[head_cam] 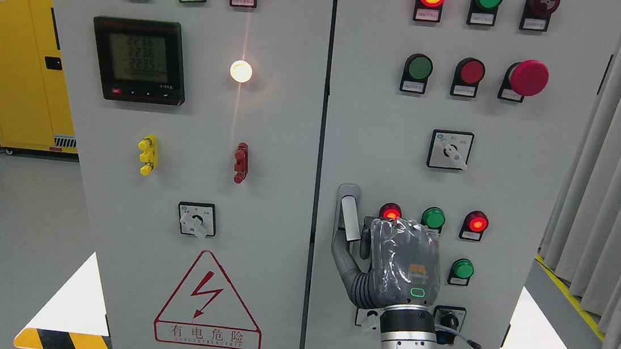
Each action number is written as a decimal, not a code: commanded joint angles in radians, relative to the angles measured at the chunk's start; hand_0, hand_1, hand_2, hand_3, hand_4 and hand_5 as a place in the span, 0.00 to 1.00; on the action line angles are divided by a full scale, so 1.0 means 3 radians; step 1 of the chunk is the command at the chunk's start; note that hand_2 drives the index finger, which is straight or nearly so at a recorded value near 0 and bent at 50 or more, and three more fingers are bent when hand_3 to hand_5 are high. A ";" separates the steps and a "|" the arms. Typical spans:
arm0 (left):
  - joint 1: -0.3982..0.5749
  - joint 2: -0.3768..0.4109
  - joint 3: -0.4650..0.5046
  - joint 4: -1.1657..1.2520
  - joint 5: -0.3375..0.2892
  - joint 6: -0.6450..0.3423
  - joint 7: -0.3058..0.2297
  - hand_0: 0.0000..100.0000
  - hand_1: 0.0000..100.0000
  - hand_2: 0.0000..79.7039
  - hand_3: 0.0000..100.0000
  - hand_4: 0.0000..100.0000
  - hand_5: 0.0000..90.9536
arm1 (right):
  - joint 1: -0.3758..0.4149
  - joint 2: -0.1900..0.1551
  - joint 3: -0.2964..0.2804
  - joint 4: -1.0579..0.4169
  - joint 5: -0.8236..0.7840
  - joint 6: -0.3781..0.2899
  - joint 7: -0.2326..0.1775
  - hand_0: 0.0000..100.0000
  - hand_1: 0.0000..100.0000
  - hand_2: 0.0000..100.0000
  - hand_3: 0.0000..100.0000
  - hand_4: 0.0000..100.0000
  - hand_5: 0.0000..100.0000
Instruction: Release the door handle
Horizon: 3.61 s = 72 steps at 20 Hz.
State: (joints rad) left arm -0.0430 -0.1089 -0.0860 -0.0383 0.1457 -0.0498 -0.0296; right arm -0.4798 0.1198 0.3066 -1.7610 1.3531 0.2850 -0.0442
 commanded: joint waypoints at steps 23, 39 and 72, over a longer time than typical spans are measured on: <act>0.0000 0.0000 0.0000 0.0000 0.0000 -0.0003 0.0001 0.12 0.56 0.00 0.00 0.00 0.00 | 0.0004 0.0000 -0.0035 -0.0071 0.0000 0.0027 0.0004 0.64 0.49 0.90 1.00 1.00 1.00; 0.0000 0.0000 0.0000 0.0000 0.0000 -0.0003 0.0001 0.12 0.56 0.00 0.00 0.00 0.00 | 0.0014 -0.0006 -0.0040 -0.0082 0.0000 0.0027 -0.0006 0.64 0.50 0.90 1.00 1.00 1.00; 0.0000 0.0000 0.0000 0.0000 0.0000 -0.0003 0.0001 0.12 0.56 0.00 0.00 0.00 0.00 | -0.0001 -0.0036 -0.0112 -0.0102 -0.0011 0.0021 -0.0006 0.63 0.50 0.90 1.00 0.99 1.00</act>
State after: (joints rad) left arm -0.0430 -0.1089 -0.0860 -0.0383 0.1457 -0.0498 -0.0296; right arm -0.4763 0.1118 0.2769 -1.7920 1.3508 0.2902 -0.0546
